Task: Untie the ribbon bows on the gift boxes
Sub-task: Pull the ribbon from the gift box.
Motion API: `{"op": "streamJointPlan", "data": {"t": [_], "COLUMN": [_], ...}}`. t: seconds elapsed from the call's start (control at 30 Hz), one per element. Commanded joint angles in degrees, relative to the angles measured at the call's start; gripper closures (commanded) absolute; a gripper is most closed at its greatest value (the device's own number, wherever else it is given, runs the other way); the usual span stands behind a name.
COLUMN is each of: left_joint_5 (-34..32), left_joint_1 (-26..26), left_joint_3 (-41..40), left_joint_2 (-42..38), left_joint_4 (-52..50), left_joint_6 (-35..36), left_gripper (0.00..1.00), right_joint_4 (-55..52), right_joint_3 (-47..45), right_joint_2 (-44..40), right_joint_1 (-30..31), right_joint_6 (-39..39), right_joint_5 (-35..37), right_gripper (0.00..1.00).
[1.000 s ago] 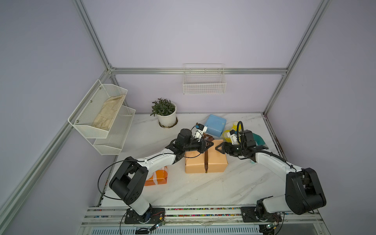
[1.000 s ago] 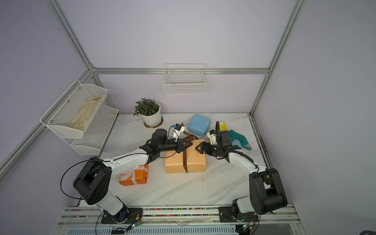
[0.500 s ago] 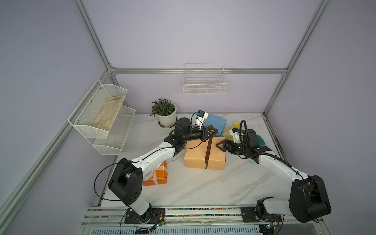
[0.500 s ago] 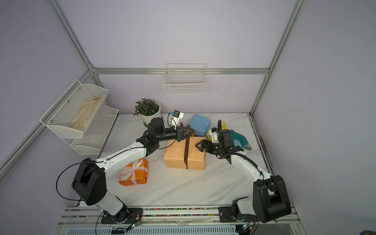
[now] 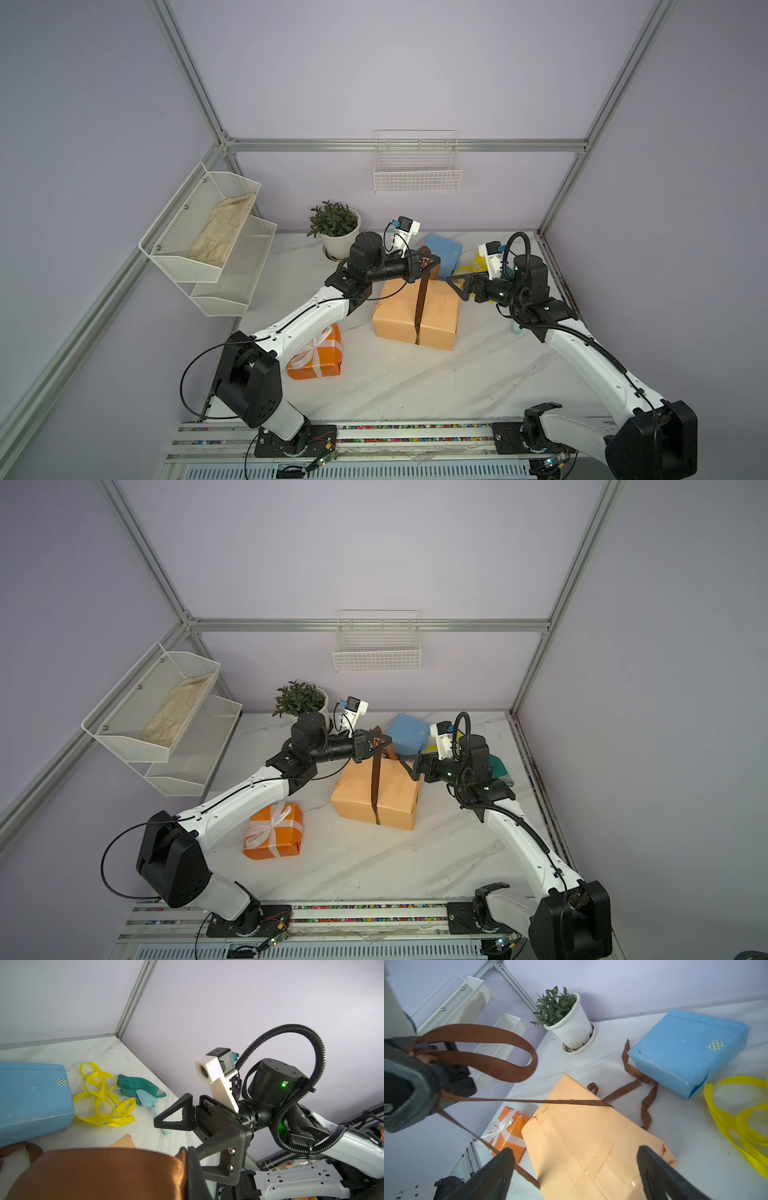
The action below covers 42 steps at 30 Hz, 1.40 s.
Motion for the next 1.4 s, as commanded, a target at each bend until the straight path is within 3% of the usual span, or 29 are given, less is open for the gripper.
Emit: {"op": "streamJointPlan", "data": {"t": [0.0,0.2,0.4,0.7,0.8,1.0,1.1,1.23,1.3,1.37], "left_joint_5": [0.7,-0.2,0.3,-0.6,-1.3,-1.1,-1.3,-1.6,-1.7,-1.5], "left_joint_1": [0.2,0.2,0.2,0.3,0.3,0.4,0.3,0.4,0.5,0.5], "left_joint_3": [1.7,-0.6,0.0,-0.1,-0.1,0.4,0.0,-1.0,-1.3,-1.3], "left_joint_2": [-1.2,-0.4,1.1,0.6,0.7,1.3,1.3,1.1,1.0,1.0], "left_joint_4": [2.7,3.4,3.7,2.4,2.5,3.2,3.6,4.8,5.1,5.1], "left_joint_6": [0.2,-0.1,-0.2,0.6,1.0,1.1,1.1,0.8,0.5,0.4], "left_gripper": [1.0,1.0,1.0,1.0,1.0,1.0,1.0,1.0,1.0,1.0], "right_joint_4": [15.1,30.4,35.8,34.0,29.3,31.8,31.1,30.5,30.9,30.5], "right_joint_3": [-3.3,-6.1,-6.0,-2.7,-2.6,-5.5,-5.4,-6.1,-6.5,-6.4], "right_joint_2": [1.9,6.7,10.1,15.4,15.0,14.5,15.3,15.8,16.1,16.5], "right_joint_1": [-0.2,0.1,1.7,5.9,9.2,10.6,10.5,10.6,10.6,10.6], "right_joint_6": [-3.1,-5.2,-9.1,-13.5,-16.3,-14.2,-13.4,-13.5,-13.2,-13.8], "right_joint_5": [-6.6,-14.9,-20.3,-22.1,-20.0,-16.6,-16.1,-14.6,-14.0,-13.2], "right_gripper": [0.05,0.05,0.05,0.04,0.05,0.11,0.27,0.63,0.73,0.96]}}
